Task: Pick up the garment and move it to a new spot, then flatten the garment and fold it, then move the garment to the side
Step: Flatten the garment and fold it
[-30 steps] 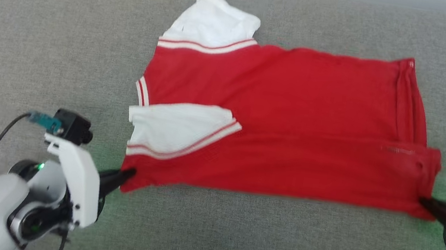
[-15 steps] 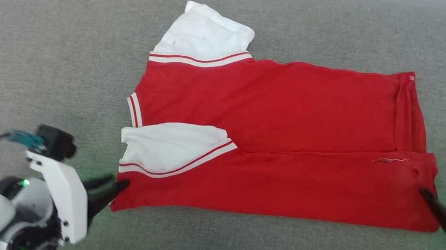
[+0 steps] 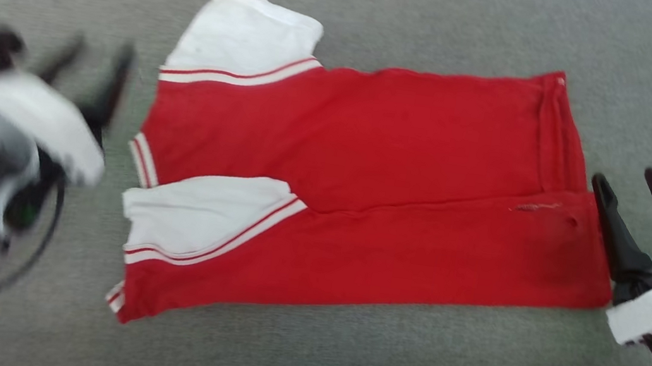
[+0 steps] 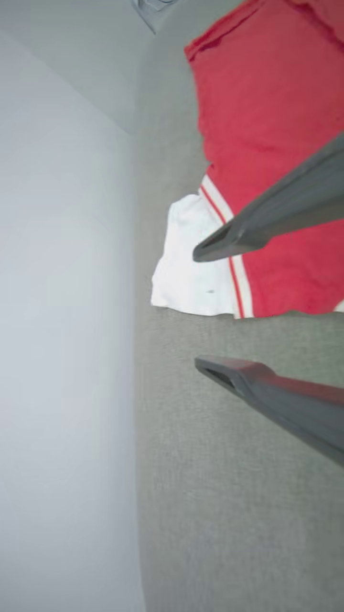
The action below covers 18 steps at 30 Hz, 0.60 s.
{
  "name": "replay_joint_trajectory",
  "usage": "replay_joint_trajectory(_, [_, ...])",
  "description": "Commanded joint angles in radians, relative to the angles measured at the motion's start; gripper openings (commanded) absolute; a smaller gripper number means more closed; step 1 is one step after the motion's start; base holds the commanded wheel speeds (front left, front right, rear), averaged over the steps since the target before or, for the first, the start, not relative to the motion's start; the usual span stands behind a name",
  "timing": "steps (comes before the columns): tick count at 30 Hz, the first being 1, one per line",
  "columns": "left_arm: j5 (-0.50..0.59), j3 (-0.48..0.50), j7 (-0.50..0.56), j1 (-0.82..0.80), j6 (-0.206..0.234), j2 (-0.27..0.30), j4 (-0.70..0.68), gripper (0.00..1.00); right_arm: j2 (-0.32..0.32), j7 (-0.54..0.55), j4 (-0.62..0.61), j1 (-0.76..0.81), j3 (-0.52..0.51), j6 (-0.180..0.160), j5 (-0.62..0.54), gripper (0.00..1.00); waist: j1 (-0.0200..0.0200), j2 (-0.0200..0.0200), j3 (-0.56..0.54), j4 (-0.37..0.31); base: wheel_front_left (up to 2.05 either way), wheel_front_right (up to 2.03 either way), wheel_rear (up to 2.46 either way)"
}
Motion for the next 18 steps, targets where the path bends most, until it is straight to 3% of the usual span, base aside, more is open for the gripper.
replay_joint_trajectory(1, [-0.006,0.01,-0.015,-0.028,-0.004,-0.016,0.015,1.0,0.012,-0.016,-0.006,-0.015,-0.001,0.0,-0.009,1.0,0.0,0.0,0.029,-0.032,0.0,0.0,0.0])
replay_joint_trajectory(5, [0.031,0.022,-0.063,-0.198,-0.044,-0.057,0.162,1.0,0.052,-0.078,-0.017,-0.048,0.001,0.0,-0.024,1.0,0.0,0.0,0.078,-0.1,0.0,0.0,0.0])
replay_joint_trajectory(8, [0.06,-0.004,-0.017,-0.313,-0.075,-0.079,0.279,1.0,0.073,-0.111,-0.016,-0.07,0.01,0.0,-0.017,1.0,0.0,0.0,0.111,-0.154,0.0,0.0,0.0])
replay_joint_trajectory(18, [0.14,-0.137,0.344,-0.588,-0.131,-0.055,0.63,1.0,0.112,-0.176,0.046,-0.081,0.051,0.0,0.025,1.0,0.0,0.0,0.174,-0.275,0.0,0.0,0.0])
